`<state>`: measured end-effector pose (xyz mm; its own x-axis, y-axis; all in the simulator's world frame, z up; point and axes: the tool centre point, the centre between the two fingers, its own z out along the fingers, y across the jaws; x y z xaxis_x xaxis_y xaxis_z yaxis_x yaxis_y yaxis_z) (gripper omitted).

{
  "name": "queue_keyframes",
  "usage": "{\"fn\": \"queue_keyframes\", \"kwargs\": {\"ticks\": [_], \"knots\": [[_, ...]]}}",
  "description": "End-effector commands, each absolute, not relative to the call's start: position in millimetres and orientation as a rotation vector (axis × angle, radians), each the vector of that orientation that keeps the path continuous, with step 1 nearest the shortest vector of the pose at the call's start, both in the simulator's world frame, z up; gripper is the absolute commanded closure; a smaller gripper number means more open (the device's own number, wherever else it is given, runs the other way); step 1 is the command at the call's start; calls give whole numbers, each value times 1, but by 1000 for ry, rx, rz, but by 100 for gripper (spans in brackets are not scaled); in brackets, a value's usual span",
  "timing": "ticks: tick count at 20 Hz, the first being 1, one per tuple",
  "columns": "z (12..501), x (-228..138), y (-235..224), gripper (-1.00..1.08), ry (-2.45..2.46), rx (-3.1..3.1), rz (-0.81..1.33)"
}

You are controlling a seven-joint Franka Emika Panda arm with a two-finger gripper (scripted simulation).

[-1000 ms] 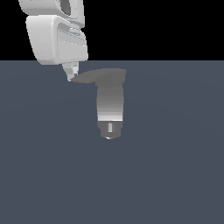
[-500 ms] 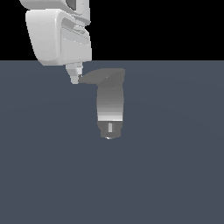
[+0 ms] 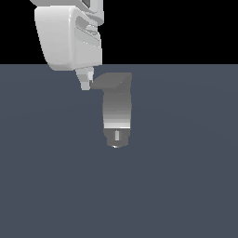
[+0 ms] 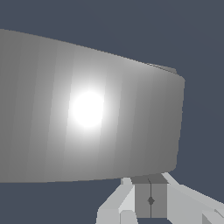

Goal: Turn on the faucet by rotating a designated handle.

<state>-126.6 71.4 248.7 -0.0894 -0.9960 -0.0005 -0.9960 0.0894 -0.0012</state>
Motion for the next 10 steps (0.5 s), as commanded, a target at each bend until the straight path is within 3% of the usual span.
{"fn": "queue_keyframes", "kwargs": {"ticks": [1,10], "knots": [[249,-128,52,108,2334,-2101,0],[249,-135,5,108,2337,-2099,0]]}}
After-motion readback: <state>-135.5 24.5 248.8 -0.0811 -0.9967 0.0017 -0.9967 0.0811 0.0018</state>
